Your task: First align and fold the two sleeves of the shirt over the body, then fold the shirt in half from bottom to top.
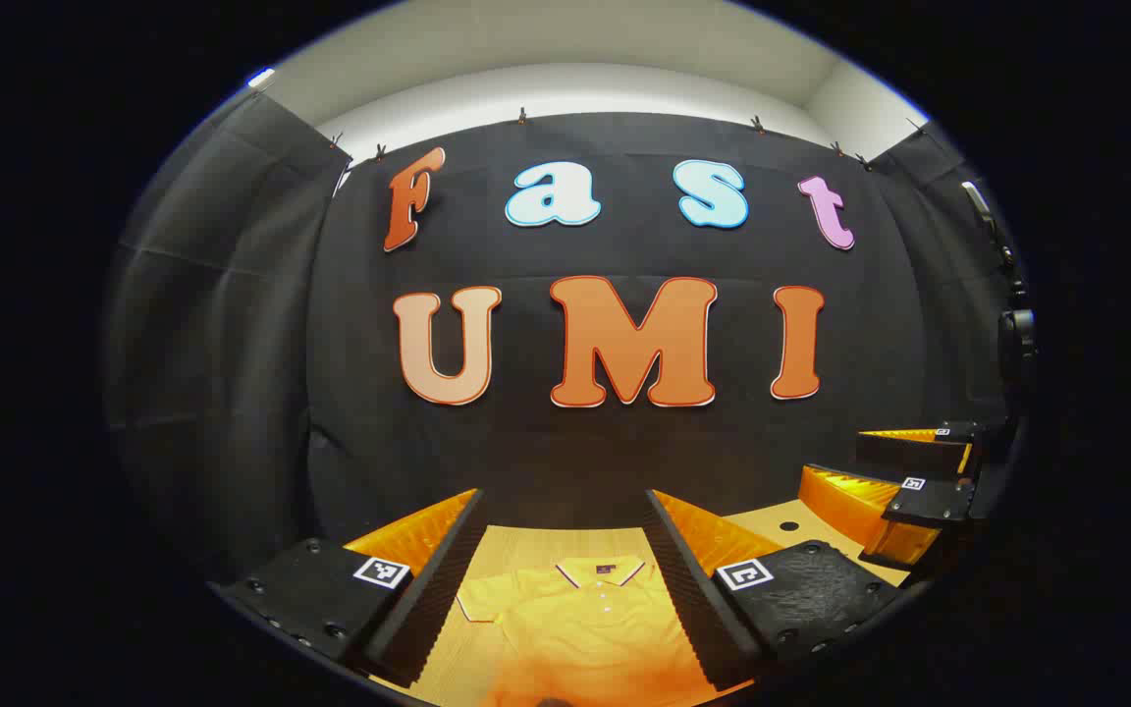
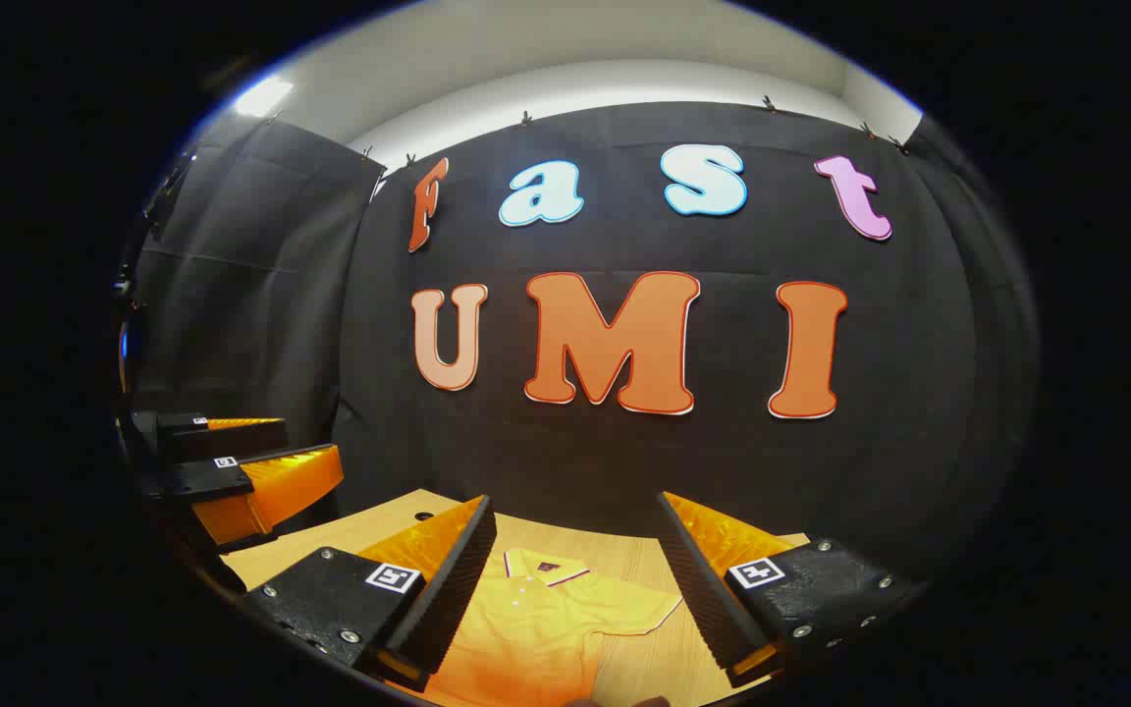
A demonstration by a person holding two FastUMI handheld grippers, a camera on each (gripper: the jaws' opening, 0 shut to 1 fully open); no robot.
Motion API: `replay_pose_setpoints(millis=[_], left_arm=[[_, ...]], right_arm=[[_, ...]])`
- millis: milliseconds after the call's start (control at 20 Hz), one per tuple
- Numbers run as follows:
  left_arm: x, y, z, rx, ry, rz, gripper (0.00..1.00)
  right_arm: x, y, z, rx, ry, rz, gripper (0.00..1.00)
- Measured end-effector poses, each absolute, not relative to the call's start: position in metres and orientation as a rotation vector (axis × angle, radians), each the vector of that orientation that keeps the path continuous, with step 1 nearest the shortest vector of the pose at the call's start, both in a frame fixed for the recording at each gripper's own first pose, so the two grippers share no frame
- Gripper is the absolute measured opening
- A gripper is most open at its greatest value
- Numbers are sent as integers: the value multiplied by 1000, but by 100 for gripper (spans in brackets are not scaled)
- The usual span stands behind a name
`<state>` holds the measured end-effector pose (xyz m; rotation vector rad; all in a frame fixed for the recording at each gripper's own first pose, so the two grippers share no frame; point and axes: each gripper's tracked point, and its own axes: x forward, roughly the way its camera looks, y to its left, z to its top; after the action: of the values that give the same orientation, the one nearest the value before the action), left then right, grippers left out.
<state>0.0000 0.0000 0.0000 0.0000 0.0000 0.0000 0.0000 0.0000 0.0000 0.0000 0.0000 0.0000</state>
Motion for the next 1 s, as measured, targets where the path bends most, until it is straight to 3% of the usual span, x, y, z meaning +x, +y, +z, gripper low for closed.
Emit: replay_pose_setpoints(millis=[1000], left_arm=[[-15, -18, -13, 4, -12, 91, 96]], right_arm=[[11, -46, -34, -17, 77, 23, 98]])
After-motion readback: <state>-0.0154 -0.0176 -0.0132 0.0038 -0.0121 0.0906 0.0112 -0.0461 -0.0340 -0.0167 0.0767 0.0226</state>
